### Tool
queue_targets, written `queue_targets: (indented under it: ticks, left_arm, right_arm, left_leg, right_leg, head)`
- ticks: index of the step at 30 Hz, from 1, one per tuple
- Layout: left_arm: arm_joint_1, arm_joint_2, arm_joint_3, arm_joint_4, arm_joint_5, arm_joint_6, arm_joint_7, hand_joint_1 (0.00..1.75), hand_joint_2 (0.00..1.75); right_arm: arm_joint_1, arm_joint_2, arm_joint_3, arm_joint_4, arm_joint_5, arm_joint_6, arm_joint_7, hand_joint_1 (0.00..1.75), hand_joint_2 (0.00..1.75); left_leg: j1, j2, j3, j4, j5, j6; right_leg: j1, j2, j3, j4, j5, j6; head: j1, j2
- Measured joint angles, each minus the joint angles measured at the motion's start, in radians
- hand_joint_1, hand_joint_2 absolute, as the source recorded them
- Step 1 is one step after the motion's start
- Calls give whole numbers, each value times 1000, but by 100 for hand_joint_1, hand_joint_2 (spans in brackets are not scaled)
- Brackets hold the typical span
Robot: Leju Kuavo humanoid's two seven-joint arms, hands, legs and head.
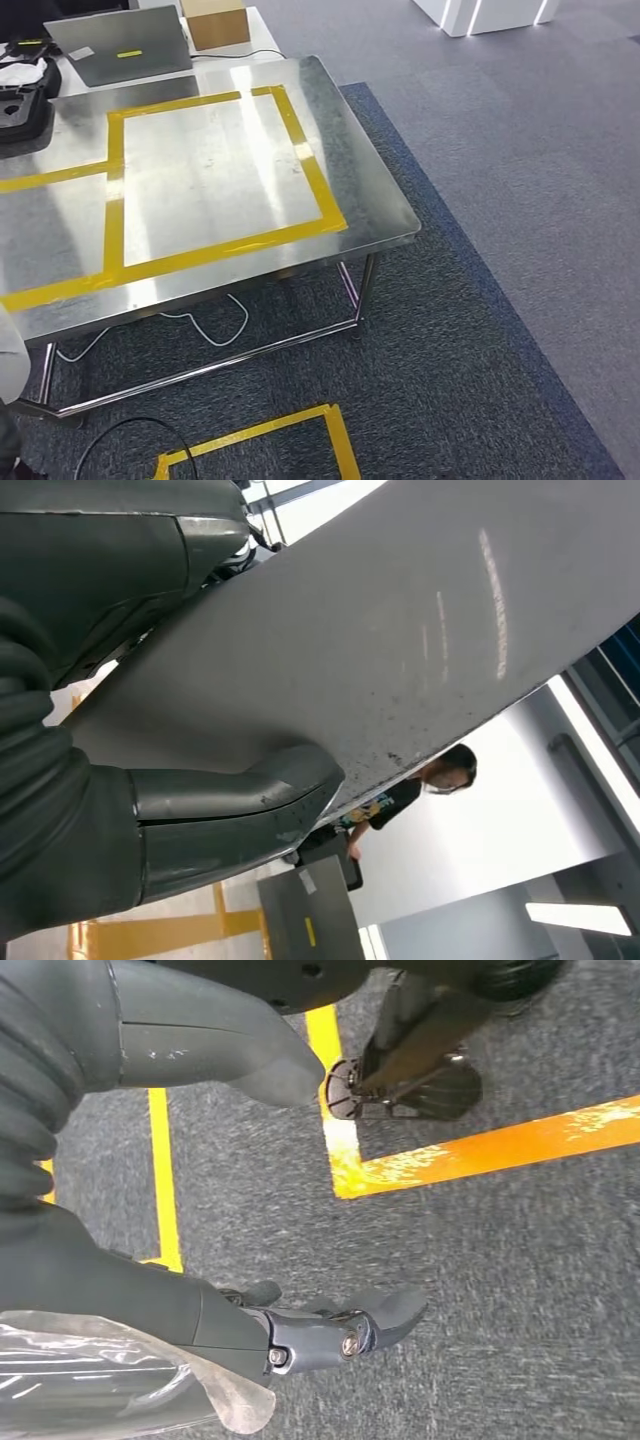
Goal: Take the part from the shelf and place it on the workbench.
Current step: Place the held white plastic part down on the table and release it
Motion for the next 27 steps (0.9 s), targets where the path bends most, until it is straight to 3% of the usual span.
queue_targets:
  ticks: [2,3,4,6,7,8,10,11,12,13,15,17,18,20,21,23,25,26,27]
  left_arm:
    - [-2,0,0,0,0,0,0,175,175]
    - [-2,0,0,0,0,0,0,175,175]
    - [-2,-1,0,0,0,0,0,175,175]
    - [-1,-1,1,0,0,0,0,175,175]
    - [-1,-2,1,0,0,0,0,175,175]
    - [-1,-2,1,0,-1,0,0,175,175]
    - [-1,-2,1,0,0,0,0,175,175]
    - [-1,-2,2,0,0,0,0,175,175]
    - [-1,-2,2,0,0,0,0,175,175]
    - [0,-2,2,0,0,0,0,175,175]
    - [-1,-3,3,0,0,0,0,175,175]
    - [-2,-6,6,0,0,0,0,175,175]
    - [-2,-9,9,-1,2,0,0,175,175]
    - [-1,-15,20,-1,5,0,0,175,175]
    - [0,-18,25,-1,8,0,0,175,175]
    - [-2,-24,31,-2,12,0,0,175,175]
    - [-3,-28,33,-3,17,0,0,175,175]
    - [-3,-29,34,-3,20,0,0,175,175]
    - [-3,-29,35,-3,22,0,0,175,175]
  right_arm:
    - [0,-1,0,-1,4,0,-1,0,175]
    - [0,-1,0,-2,6,0,-1,0,175]
    - [0,-1,0,-2,8,0,-2,0,175]
    - [0,1,0,-2,10,0,-2,0,175]
    - [1,3,0,-2,10,0,-3,0,175]
    - [2,4,0,-2,10,0,-3,0,175]
    - [4,4,0,-2,10,0,-3,0,175]
    - [6,4,0,-2,10,0,-3,0,175]
    - [7,4,0,-2,11,0,-3,0,175]
    - [7,4,0,-2,12,0,-3,0,175]
    - [6,4,0,-2,15,0,-3,0,175]
    - [4,5,0,-2,19,0,-3,0,175]
    - [3,5,0,-2,20,0,-3,0,175]
    - [-1,5,0,-2,23,0,-4,0,175]
    - [-4,5,0,-3,25,-1,-5,0,175]
    - [-5,5,0,-3,26,-1,-7,0,175]
    - [-3,5,-2,-3,22,-1,-10,0,175]
    - [-1,5,-5,-3,20,-1,-12,0,175]
    - [1,5,-7,-3,18,-1,-12,0,175]
  left_leg:
    - [-4,-14,-18,11,15,-7]
    - [-5,-20,-25,16,22,-10]
    - [-6,-28,-31,20,28,-15]
    - [-5,-37,-41,28,32,-25]
    - [-3,-30,-49,46,16,-31]
    - [-1,-18,-63,81,-13,-36]
    - [6,7,-105,209,-96,-50]
    - [11,12,-123,272,-125,-56]
    - [16,16,-128,309,-136,-61]
    - [20,19,-115,304,-125,-65]
    - [25,40,-43,194,-72,-68]
    - [19,77,22,83,-46,-60]
    - [14,89,34,58,-49,-52]
    - [8,81,28,52,-56,-33]
    - [9,71,26,47,-56,-25]
    - [14,53,24,40,-50,-11]
    - [15,38,21,38,-48,-3]
    - [13,31,21,38,-48,-1]
    - [12,23,22,38,-49,0]
  right_leg:
    - [3,32,123,-166,-13,-12]
    - [5,42,162,-225,-31,-16]
    - [7,38,181,-258,-44,-18]
    - [4,16,177,-267,-44,-27]
    - [2,4,175,-269,-39,-35]
    - [0,-9,172,-270,-35,-40]
    - [1,-36,166,-267,-31,-46]
    - [1,-50,163,-265,-30,-45]
    - [1,-64,159,-262,-30,-45]
    - [1,-76,156,-258,-30,-43]
    - [-1,-100,158,-250,-36,-35]
    - [2,-119,158,-244,-42,-23]
    - [4,-128,160,-242,-45,-17]
    - [6,-147,163,-241,-46,-6]
    - [4,-142,164,-238,-52,0]
    - [1,-96,136,-187,-86,7]
    - [-1,-41,61,-49,-146,10]
    - [-1,-31,18,24,-166,10]
    - [-1,-27,-15,71,-168,10]
  head:
    - [1,0]
    - [1,0]
    - [2,0]
    - [2,0]
    - [0,0]
    - [-3,0]
    - [-8,0]
    - [-8,0]
    - [-8,0]
    - [-8,0]
    - [-8,0]
    - [-9,0]
    - [-9,0]
    - [-10,0]
    - [-10,0]
    - [-5,0]
    - [1,0]
    - [2,0]
    - [1,0]
